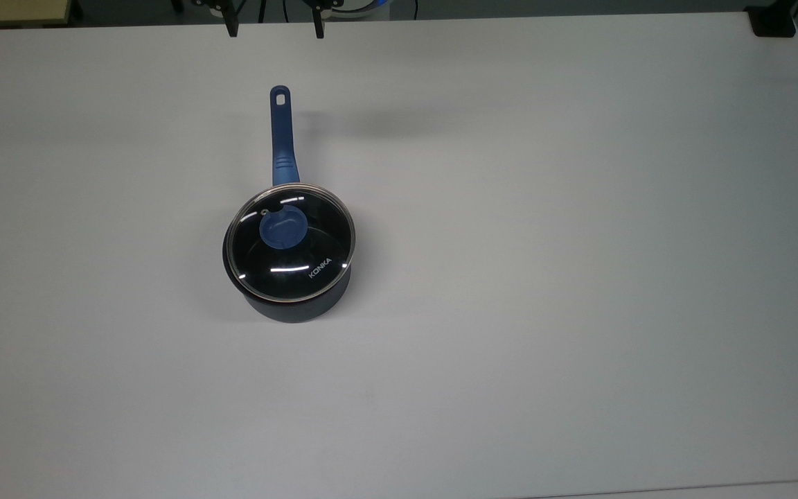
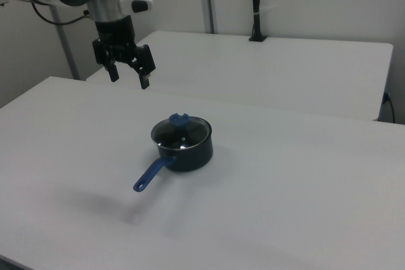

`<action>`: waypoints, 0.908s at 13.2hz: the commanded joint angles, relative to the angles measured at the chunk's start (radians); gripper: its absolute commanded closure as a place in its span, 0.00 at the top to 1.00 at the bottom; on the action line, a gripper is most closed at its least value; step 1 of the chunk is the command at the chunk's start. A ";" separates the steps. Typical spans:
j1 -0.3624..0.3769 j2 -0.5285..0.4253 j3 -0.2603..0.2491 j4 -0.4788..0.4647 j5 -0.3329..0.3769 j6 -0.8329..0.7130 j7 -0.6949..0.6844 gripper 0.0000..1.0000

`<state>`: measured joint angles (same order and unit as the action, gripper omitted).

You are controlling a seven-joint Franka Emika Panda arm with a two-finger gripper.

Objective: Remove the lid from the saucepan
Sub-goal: 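Move the gripper down over the blue knob of the glass lid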

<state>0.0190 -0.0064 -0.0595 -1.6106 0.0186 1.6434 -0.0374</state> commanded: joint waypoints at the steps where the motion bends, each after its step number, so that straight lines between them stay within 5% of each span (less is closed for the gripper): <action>1: 0.012 -0.014 -0.010 -0.020 0.014 0.032 -0.010 1.00; 12: 0.003 0.014 -0.010 -0.020 0.014 0.074 -0.070 1.00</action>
<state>0.0189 -0.0049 -0.0595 -1.6108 0.0186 1.6460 -0.0387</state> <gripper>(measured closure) 0.000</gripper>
